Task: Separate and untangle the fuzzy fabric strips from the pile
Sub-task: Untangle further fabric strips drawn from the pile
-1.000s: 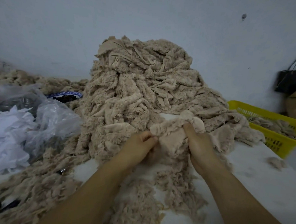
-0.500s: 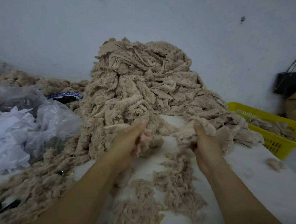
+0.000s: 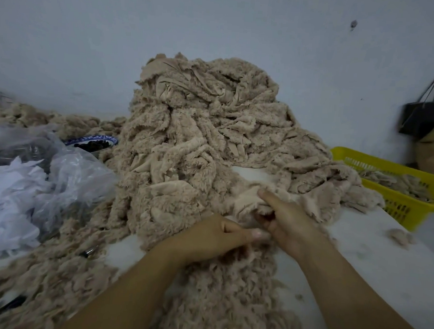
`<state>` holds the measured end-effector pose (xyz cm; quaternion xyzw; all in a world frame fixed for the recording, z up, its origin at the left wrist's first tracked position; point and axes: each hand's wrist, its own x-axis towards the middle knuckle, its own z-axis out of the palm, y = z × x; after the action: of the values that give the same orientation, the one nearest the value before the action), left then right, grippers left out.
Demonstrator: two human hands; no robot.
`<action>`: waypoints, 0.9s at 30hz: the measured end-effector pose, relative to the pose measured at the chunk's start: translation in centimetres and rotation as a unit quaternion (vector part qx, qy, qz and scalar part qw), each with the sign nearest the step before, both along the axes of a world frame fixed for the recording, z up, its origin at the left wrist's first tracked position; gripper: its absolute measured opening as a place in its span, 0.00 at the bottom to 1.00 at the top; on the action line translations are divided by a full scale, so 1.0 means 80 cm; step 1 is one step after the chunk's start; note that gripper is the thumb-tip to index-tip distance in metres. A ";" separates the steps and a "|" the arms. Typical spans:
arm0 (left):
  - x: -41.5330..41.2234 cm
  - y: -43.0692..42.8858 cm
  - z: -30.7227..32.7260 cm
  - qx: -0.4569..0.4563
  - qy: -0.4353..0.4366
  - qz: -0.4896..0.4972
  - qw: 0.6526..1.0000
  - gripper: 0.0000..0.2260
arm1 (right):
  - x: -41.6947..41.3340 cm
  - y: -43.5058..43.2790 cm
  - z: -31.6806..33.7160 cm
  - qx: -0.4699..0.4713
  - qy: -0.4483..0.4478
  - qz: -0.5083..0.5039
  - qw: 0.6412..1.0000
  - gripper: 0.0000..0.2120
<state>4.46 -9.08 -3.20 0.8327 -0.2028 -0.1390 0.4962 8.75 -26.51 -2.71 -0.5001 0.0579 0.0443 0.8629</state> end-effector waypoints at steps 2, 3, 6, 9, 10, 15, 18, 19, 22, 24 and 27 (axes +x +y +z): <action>0.000 -0.001 0.005 -0.030 -0.012 0.041 0.999 0.19 | 0.008 -0.017 0.009 0.156 -0.058 -0.075 0.983 0.10; 0.001 -0.001 0.008 -0.044 -0.039 0.078 0.995 0.18 | 0.012 -0.027 0.012 0.221 -0.074 -0.104 0.967 0.19; 0.009 0.003 0.010 -0.067 -0.138 0.232 0.960 0.16 | 0.009 -0.032 0.004 0.204 -0.022 -0.090 0.975 0.34; 0.021 0.018 0.005 0.053 -0.282 0.336 0.897 0.12 | 0.007 -0.013 -0.007 0.073 -0.031 -0.036 0.996 0.25; 0.024 0.025 0.003 0.107 -0.315 0.364 0.870 0.09 | 0.006 -0.007 -0.008 0.039 -0.035 -0.029 0.998 0.22; 0.037 0.054 -0.008 0.294 -0.213 0.387 0.848 0.12 | 0.003 0.002 -0.015 -0.088 -0.044 -0.012 0.995 0.15; 0.036 0.048 -0.004 0.172 -0.275 0.365 0.873 0.11 | -0.002 0.010 -0.015 -0.169 -0.069 0.019 0.983 0.13; 0.032 0.042 0.001 0.090 -0.287 0.354 0.886 0.12 | -0.005 0.013 -0.015 -0.219 -0.091 0.037 0.971 0.12; 0.020 0.021 0.009 -0.068 -0.263 0.282 0.920 0.09 | -0.014 0.025 -0.018 -0.343 -0.159 0.128 0.917 0.13; 0.014 0.009 0.009 -0.083 -0.234 0.236 0.939 0.08 | -0.017 0.034 -0.019 -0.389 -0.177 0.163 0.889 0.19; 0.012 0.003 0.009 -0.073 -0.259 0.218 0.938 0.08 | -0.016 0.035 -0.017 -0.455 -0.202 0.103 0.861 0.11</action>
<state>5.39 -8.83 -2.50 0.8253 -0.1476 0.2082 0.5038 7.49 -23.73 -4.06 -0.8380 -0.1556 -0.0004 0.5230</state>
